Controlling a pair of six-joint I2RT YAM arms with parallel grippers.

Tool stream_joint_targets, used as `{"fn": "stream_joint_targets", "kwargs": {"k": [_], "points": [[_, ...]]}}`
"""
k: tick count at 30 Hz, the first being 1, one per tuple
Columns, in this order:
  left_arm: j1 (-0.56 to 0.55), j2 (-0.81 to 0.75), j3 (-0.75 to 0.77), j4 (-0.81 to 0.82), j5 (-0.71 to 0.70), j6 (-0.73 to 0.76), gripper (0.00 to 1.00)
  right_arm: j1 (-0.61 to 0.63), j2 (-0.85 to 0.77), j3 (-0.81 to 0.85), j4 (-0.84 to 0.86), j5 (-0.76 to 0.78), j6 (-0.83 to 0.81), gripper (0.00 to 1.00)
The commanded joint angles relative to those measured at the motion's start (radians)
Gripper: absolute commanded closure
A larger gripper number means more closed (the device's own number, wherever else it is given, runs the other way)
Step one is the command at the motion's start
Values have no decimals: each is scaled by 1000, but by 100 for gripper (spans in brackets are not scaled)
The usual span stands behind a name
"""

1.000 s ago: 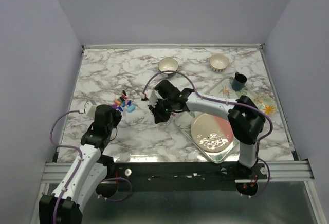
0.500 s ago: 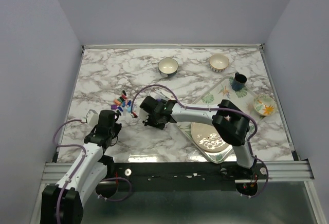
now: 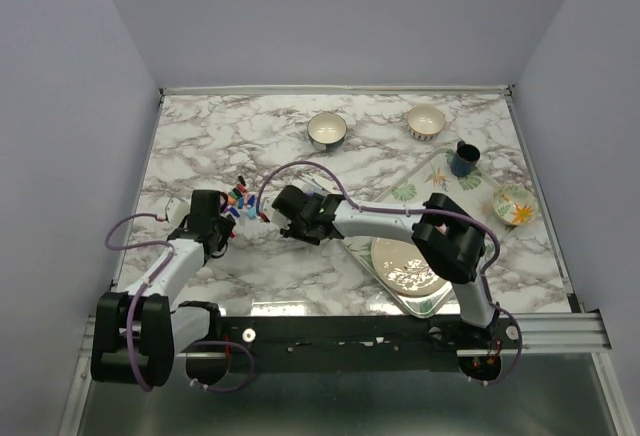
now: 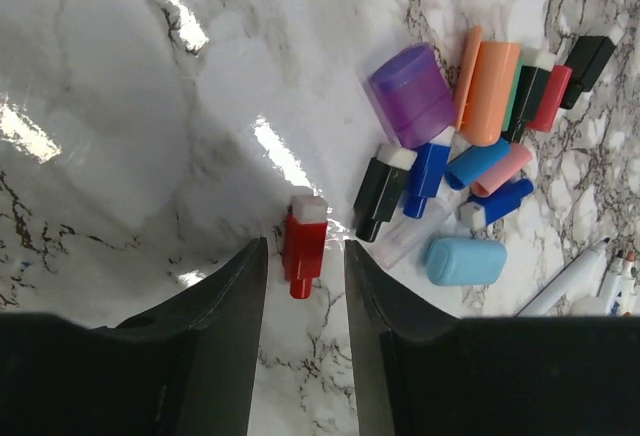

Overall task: Open the pen caps
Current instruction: Place the barrel on the table with the right arm, then place the pen cap on the table with the left arm

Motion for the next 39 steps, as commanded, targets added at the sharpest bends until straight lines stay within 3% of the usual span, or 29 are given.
{"fn": "stream_joint_targets", "kwargs": {"k": [1,12,17,18,22,28,33,39], "points": [[20,13,45,-16,10,27,50,-3,-80,-22,15,33,-20,59],[35,-95,99,-97,-4,56,20,-38,-201,-42,-8,-82,-36,59],[40,-145,134,-125,17,87,13,-76,-252,-50,-21,-108,-54,59],[40,-163,140,-125,26,110,7,-87,-264,-53,-23,-122,-57,59],[47,-211,148,-38,147,200,1,-168,-363,-78,-21,-183,-57,59],[53,-290,154,88,378,299,1,-354,-508,-116,-9,-281,-51,59],[53,-324,237,84,497,453,1,-579,-694,-179,32,-370,-22,57],[55,-307,400,-82,504,717,1,-921,-912,-281,124,-491,45,38]]}}
